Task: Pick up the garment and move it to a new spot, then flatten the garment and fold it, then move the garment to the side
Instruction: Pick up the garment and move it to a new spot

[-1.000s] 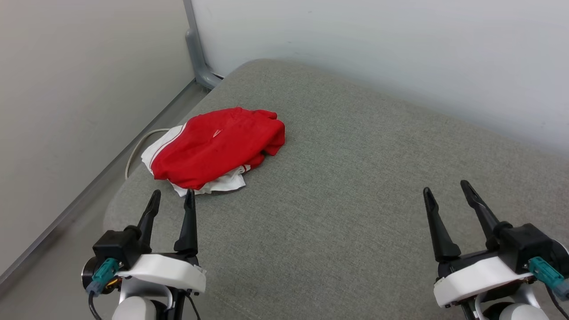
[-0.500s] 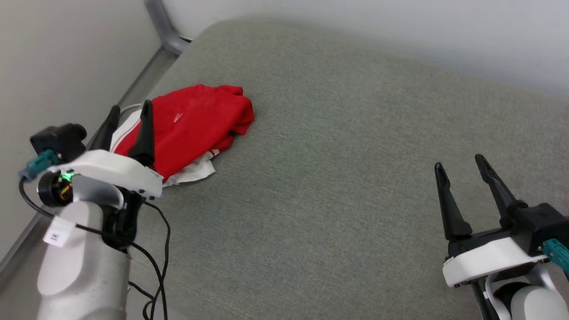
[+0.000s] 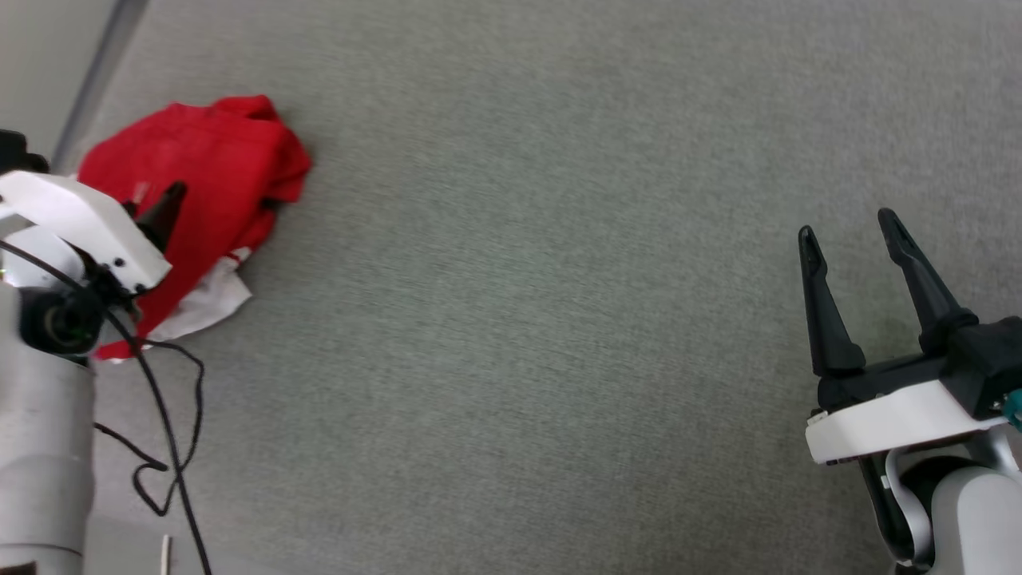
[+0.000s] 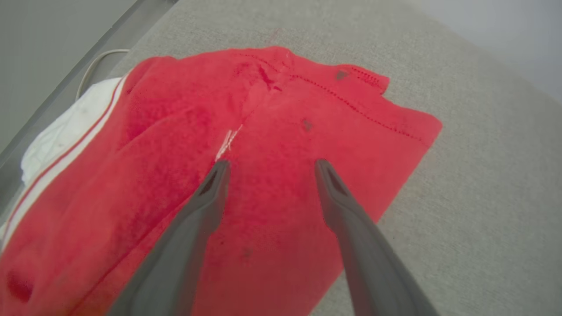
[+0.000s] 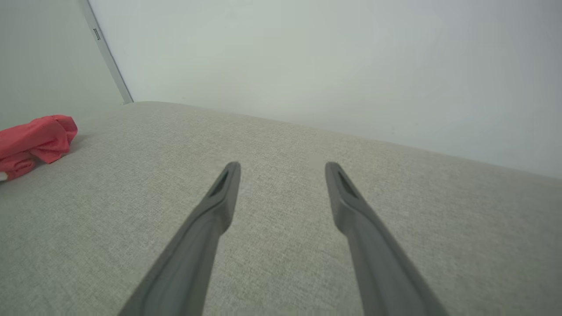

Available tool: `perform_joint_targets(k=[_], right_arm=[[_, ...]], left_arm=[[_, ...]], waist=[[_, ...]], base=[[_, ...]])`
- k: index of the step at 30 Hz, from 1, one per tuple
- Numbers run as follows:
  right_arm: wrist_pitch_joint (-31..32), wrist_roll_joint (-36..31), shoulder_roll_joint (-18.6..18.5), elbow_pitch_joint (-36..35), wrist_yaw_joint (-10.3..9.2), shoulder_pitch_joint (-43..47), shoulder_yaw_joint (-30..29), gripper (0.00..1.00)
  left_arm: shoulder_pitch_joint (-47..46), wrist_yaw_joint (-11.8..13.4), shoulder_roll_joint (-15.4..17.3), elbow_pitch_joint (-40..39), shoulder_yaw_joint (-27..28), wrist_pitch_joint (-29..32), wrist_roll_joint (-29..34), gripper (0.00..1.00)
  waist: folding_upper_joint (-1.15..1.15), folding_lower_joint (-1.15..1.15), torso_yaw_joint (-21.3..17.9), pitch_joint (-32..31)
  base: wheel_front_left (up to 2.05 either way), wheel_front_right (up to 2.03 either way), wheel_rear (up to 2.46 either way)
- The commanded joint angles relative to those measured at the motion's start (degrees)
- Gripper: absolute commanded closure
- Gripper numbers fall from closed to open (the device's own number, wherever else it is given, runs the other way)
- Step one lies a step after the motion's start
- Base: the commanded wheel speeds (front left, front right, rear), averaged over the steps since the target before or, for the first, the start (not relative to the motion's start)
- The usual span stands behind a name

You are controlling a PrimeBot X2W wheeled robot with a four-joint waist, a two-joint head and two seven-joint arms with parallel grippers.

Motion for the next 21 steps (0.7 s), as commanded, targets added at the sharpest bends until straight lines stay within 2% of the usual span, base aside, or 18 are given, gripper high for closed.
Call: perform_joint_targets(k=[1, 7, 13, 14, 15, 16, 18, 21], right_arm=[[-0.2, -0.2, -0.2, -0.2, -0.06, -1.2, 0.1, 0.00], [-0.6, 0.1, -0.3, 0.0, -0.06, -2.3, 0.5, 0.00], [-0.5, 0.3, -0.6, -0.4, -0.05, -2.6, 0.2, 0.00], [-0.4, 0.2, -0.7, -0.5, -0.05, -2.7, 0.1, 0.00], [-0.3, 0.2, -0.7, -0.6, -0.05, -2.8, 0.1, 0.00], [-0.3, 0.1, -0.7, -0.6, -0.05, -3.1, 0.1, 0.00], [-0.3, 0.1, -0.8, -0.3, -0.05, -3.4, 0.0, 0.00], [-0.7, 0.4, -0.7, 0.3, -0.06, -3.2, -0.1, 0.00]], left_arm=[[-1.2, 0.4, 0.7, 1.3, 0.3, 1.4, -0.6, 0.00], [-2.5, 2.5, 4.2, 6.9, 0.9, 9.3, -1.7, 0.00], [0.9, 4.5, 4.1, 12.3, -1.9, 18.7, -1.0, 0.00], [1.2, 4.7, 3.7, 12.9, -2.1, 20.2, -1.4, 0.03], [1.3, 4.7, 3.2, 13.0, -2.2, 21.1, -1.6, 0.59], [1.3, 4.7, 2.8, 12.8, -2.3, 21.1, -1.8, 1.00], [1.1, 4.4, 2.1, 11.8, -2.5, 20.3, -1.9, 1.00], [0.3, 4.1, 3.1, 9.8, -2.6, 16.3, -0.8, 1.00]], waist=[[0.00, -0.01, -3.0, 3.4], [0.00, -0.01, -5.6, 6.0], [0.00, -0.01, -6.3, 7.0], [0.00, -0.01, -6.3, 7.1], [0.00, -0.01, -6.2, 7.2], [0.00, -0.01, -6.2, 7.2], [0.00, -0.01, -6.0, 6.7], [0.00, -0.01, -5.7, 5.0]], base=[[0.00, 0.00, 0.00], [0.00, 0.00, 0.00], [0.00, 0.00, 0.00], [0.00, 0.00, 0.00], [0.00, 0.00, 0.00], [0.00, 0.00, 0.00], [0.00, 0.00, 0.00], [0.00, 0.00, 0.00]])
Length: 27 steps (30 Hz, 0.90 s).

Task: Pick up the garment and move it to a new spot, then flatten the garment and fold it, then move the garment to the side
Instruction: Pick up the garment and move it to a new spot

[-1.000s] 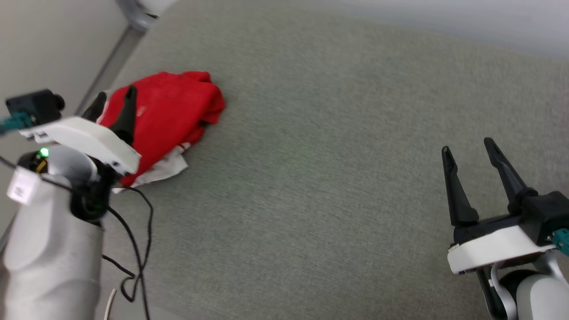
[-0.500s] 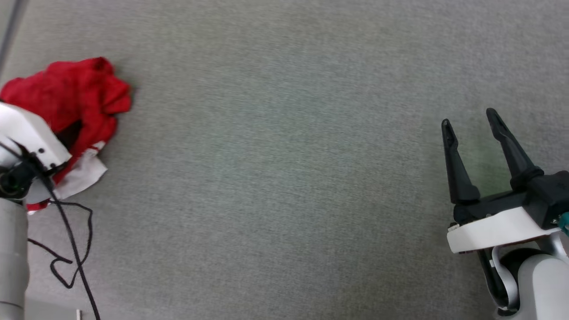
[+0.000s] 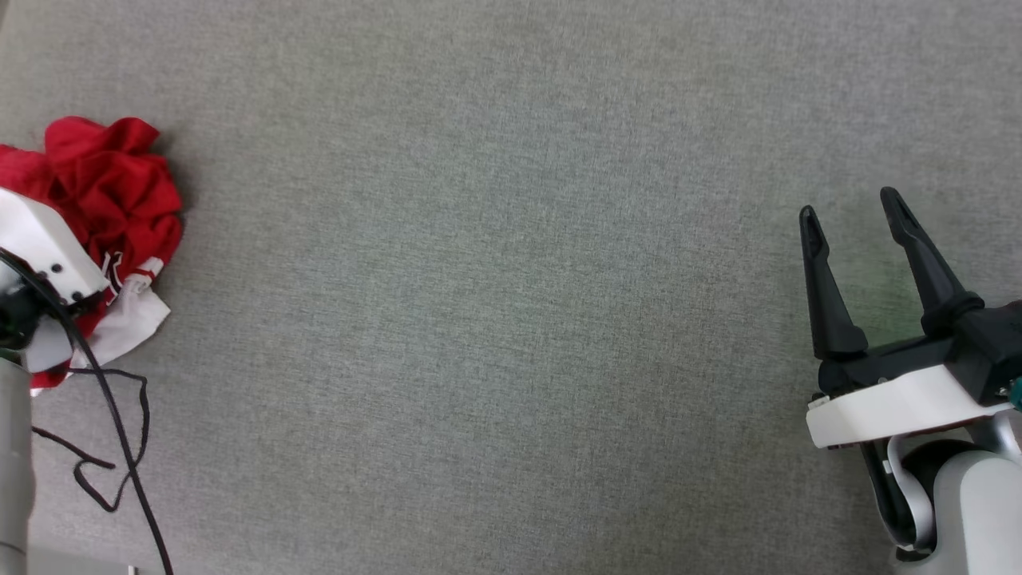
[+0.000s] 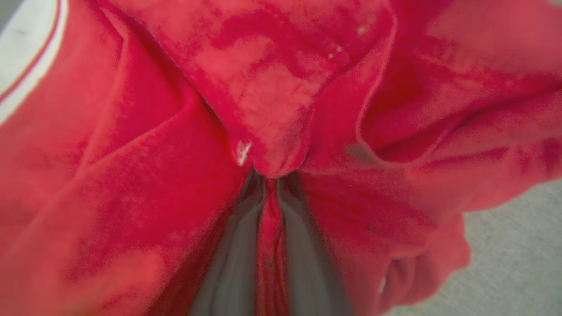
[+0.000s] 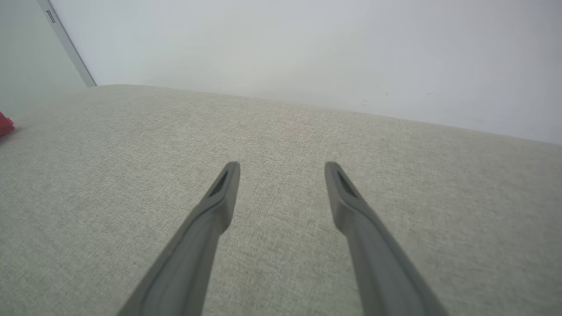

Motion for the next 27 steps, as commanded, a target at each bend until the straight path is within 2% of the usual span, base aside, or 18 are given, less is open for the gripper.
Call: perform_joint_targets(k=[1, 7, 13, 17, 22, 27], right_arm=[[-0.5, 0.3, -0.1, 0.4, -0.06, -0.5, -0.2, 0.00], [-1.6, 1.3, 0.5, 1.9, -0.06, 1.8, -1.1, 0.00], [-2.8, 2.5, 1.0, 3.8, -0.06, 4.0, -1.9, 0.00], [-3.3, 3.4, 1.1, 4.8, -0.06, 5.7, -2.5, 0.00], [-3.5, 5.4, 1.1, 5.3, -0.06, 7.7, -2.8, 0.00], [-3.8, 6.6, 1.1, 5.7, -0.06, 9.0, -2.6, 0.00]], left_arm=[[3.0, -0.4, -2.1, 0.7, -1.3, -1.1, 0.9, 1.00], [1.7, -0.5, -0.4, -3.8, -1.7, -13.7, 4.5, 1.00], [2.8, 0.3, -1.7, -6.8, -2.6, -26.6, 7.8, 1.00], [4.0, 1.0, -3.0, -8.9, -3.3, -33.1, 9.4, 1.00], [5.6, 1.5, -4.1, -13.1, -4.3, -38.4, 11.1, 1.00], [8.0, 2.1, -5.7, -19.5, -5.4, -39.8, 11.2, 1.00]], waist=[[0.00, 0.00, 0.2, -1.7], [0.00, 0.00, 0.7, -7.1], [0.00, 0.00, 0.0, -13.7], [0.00, 0.00, -1.2, -17.9], [0.00, 0.00, -3.8, -21.6], [0.00, 0.00, -7.8, -23.8]], base=[[0.00, 0.00, 0.00], [0.00, 0.00, 0.00], [0.00, 0.00, 0.00], [0.00, 0.00, 0.00], [0.00, 0.00, 0.00], [0.00, 0.00, 0.00]])
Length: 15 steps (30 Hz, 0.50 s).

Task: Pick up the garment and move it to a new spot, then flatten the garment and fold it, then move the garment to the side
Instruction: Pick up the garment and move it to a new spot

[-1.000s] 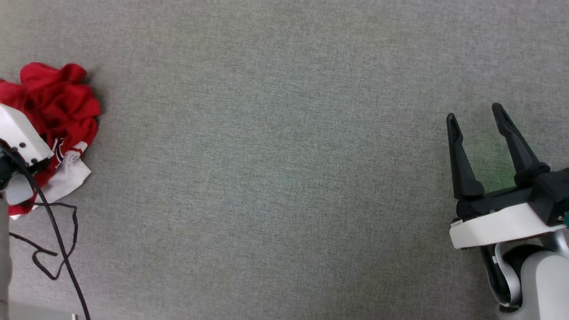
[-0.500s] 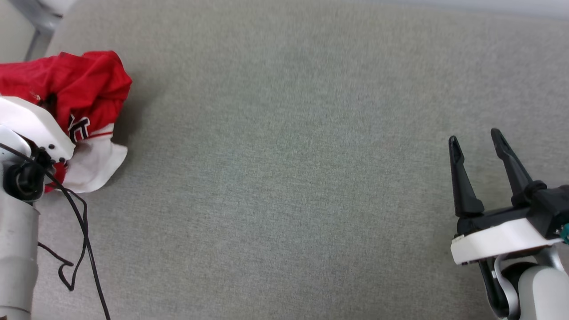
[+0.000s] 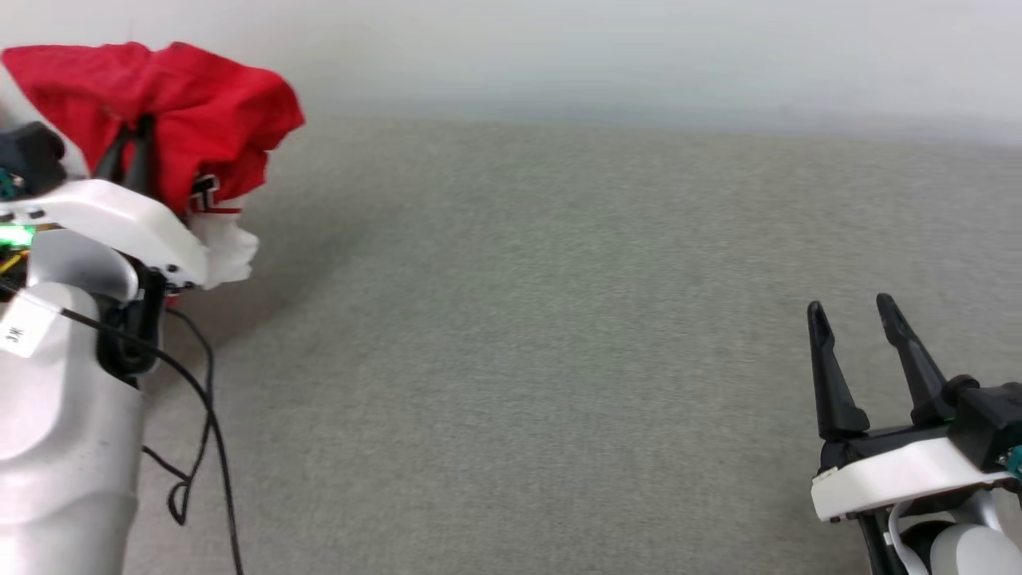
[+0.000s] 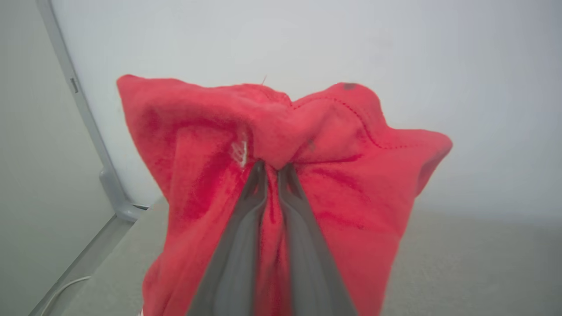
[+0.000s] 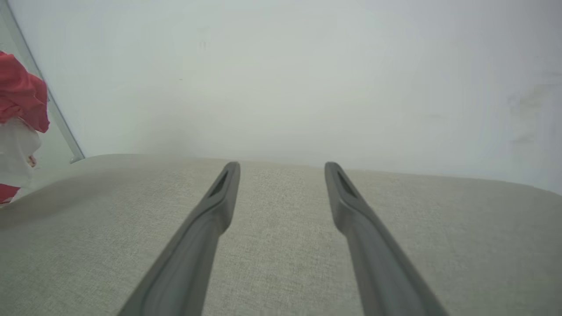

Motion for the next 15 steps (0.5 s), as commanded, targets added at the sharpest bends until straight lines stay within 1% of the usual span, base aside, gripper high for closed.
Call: perform_joint_targets(k=[1, 6, 8, 9, 15], right_arm=[[-0.4, 0.4, 0.2, 0.3, -0.05, 0.8, 0.3, 0.00], [-0.6, 1.4, 0.2, 0.7, -0.05, 1.7, 0.3, 0.00], [-0.9, 2.0, 0.2, 0.8, -0.05, 2.1, 0.0, 0.00], [-0.9, 2.0, 0.2, 0.8, -0.05, 2.1, 0.0, 0.00], [-1.8, 3.2, 0.2, 1.7, -0.05, 2.0, 0.3, 0.00]], left_arm=[[1.5, 0.4, -0.7, -2.4, -0.2, -0.2, -0.3, 1.00], [4.8, 0.3, -3.2, -10.1, -2.5, 1.6, -0.9, 1.00], [6.2, 0.2, -4.3, -13.1, -3.9, 2.6, -0.8, 1.00], [6.2, 0.2, -4.3, -13.1, -3.9, 2.6, -0.8, 1.00], [10.7, -1.2, -8.1, -18.8, -10.2, 6.4, -0.9, 1.00]], waist=[[0.00, 0.01, -3.7, -2.0], [0.00, 0.01, -8.6, -2.6], [0.00, 0.01, -10.2, -2.5], [0.00, 0.01, -10.2, -2.5], [0.00, 0.01, -14.0, -1.1]], base=[[0.00, 0.00, 0.00], [0.00, 0.00, 0.00], [0.00, 0.00, 0.00], [0.00, 0.00, 0.00], [0.00, 0.00, 0.00]])
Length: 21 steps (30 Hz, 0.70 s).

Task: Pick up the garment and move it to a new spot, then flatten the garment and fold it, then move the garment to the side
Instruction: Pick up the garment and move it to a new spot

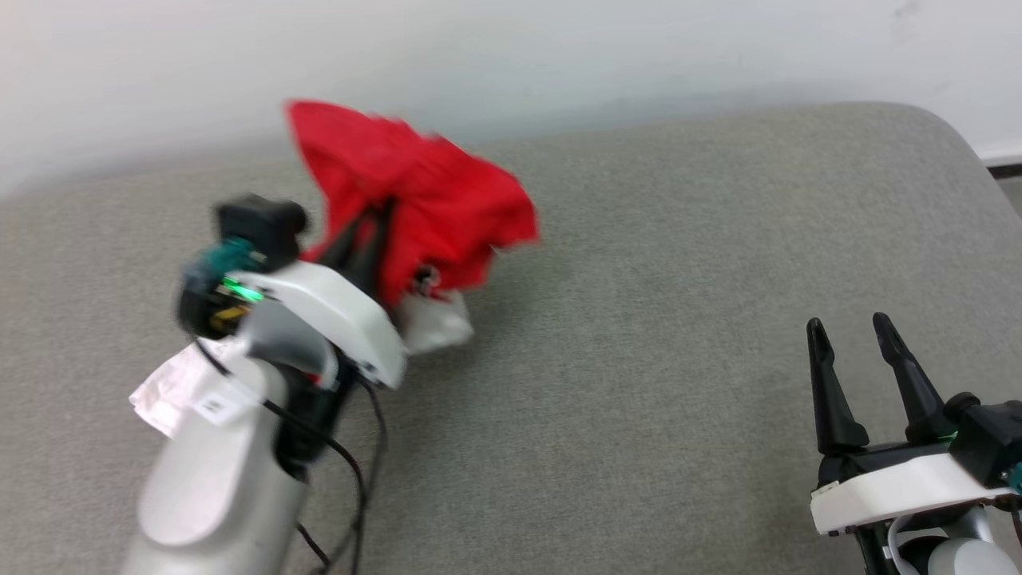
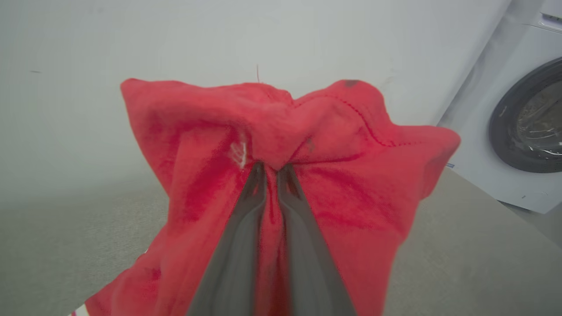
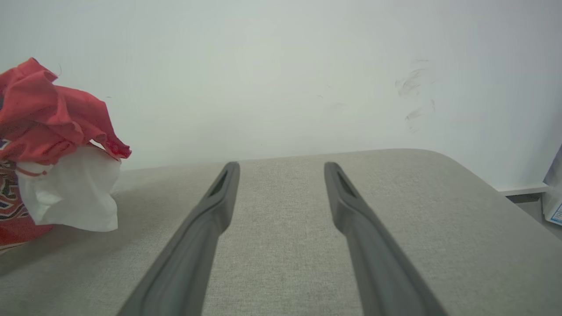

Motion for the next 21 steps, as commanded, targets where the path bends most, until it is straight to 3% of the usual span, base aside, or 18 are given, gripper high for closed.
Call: perform_joint_targets(k=[1, 10, 11, 19, 20, 21], right_arm=[[-0.4, 0.2, 0.2, 0.2, -0.06, 0.2, 0.0, 0.00], [-2.1, 1.2, 0.2, 1.2, -0.06, -2.0, 0.9, 0.00], [-2.4, 1.0, 0.1, 1.6, -0.06, -2.6, 1.3, 0.00], [-3.0, 0.8, 0.1, 2.8, -0.06, -2.8, 1.1, 0.00], [-2.9, 0.7, 0.1, 3.0, -0.06, -2.6, 1.0, 0.00], [-2.8, 0.6, 0.1, 3.0, -0.06, -2.5, 0.9, 0.00]], left_arm=[[1.0, -0.4, -0.4, -0.5, -0.9, 0.2, 0.2, 1.00], [7.3, -3.6, -7.8, 0.0, -14.8, 4.0, 0.0, 1.00], [8.6, -4.2, -8.9, 1.6, -19.0, 4.4, 0.2, 1.00], [10.3, -4.7, -10.3, 6.2, -24.7, 0.3, 1.0, 1.00], [10.2, -4.7, -10.5, 6.5, -24.9, -0.5, 0.9, 0.84], [10.1, -4.8, -10.6, 6.5, -25.0, -1.2, 0.7, 0.34]], waist=[[0.00, 0.01, -1.5, 0.9], [0.00, 0.01, -4.0, 5.9], [0.00, 0.01, -4.5, 7.2], [0.00, 0.01, -4.0, 7.5], [0.00, 0.01, -3.7, 7.0], [0.00, 0.01, -3.4, 6.7]], base=[[0.00, 0.00, 0.00], [0.00, 0.00, 0.00], [0.00, 0.00, 0.00], [0.00, 0.00, 0.00], [0.00, 0.00, 0.00], [0.00, 0.00, 0.00]])
